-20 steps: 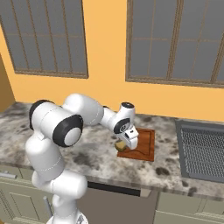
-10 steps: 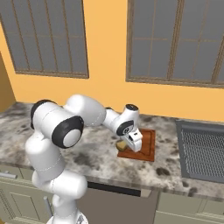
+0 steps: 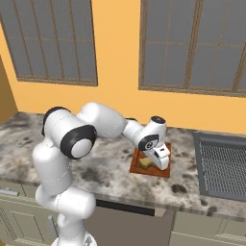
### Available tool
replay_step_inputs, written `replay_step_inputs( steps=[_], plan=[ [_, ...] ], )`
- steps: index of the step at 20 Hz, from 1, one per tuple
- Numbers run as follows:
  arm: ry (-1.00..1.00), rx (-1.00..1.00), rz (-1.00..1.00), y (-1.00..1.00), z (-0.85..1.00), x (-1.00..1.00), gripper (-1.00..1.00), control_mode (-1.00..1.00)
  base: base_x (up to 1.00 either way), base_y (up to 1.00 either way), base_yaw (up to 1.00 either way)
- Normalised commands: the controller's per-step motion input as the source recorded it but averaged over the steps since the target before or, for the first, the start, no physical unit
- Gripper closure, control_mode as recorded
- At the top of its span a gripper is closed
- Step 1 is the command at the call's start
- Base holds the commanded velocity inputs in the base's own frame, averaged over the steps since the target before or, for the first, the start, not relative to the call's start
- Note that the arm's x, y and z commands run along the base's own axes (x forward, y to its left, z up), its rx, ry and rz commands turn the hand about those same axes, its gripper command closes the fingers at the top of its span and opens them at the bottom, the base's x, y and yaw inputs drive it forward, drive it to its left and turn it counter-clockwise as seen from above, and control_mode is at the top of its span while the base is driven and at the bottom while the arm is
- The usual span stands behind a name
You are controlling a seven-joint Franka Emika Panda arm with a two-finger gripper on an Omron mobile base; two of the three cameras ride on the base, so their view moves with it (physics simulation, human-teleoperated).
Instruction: Pick up the sponge from the counter and clean the cutting board by briefly scrubbing or pressing down on the cutting board. Once finished, release the sponge.
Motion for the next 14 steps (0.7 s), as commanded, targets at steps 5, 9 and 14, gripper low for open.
replay_step_inputs(
  steps=[5,9,14],
  plan=[
    [0.02,0.00,-0.01,-0.74,-0.05,-0.24,1.00,-1.00,0.00,0.00,0.00],
    [0.04,0.00,-0.03,-0.59,-0.17,-0.16,1.00,-1.00,0.00,0.00,0.00],
    [0.00,0.00,-0.02,-0.10,-0.12,0.07,1.00,-1.00,0.00,0.00,0.00]
  ],
)
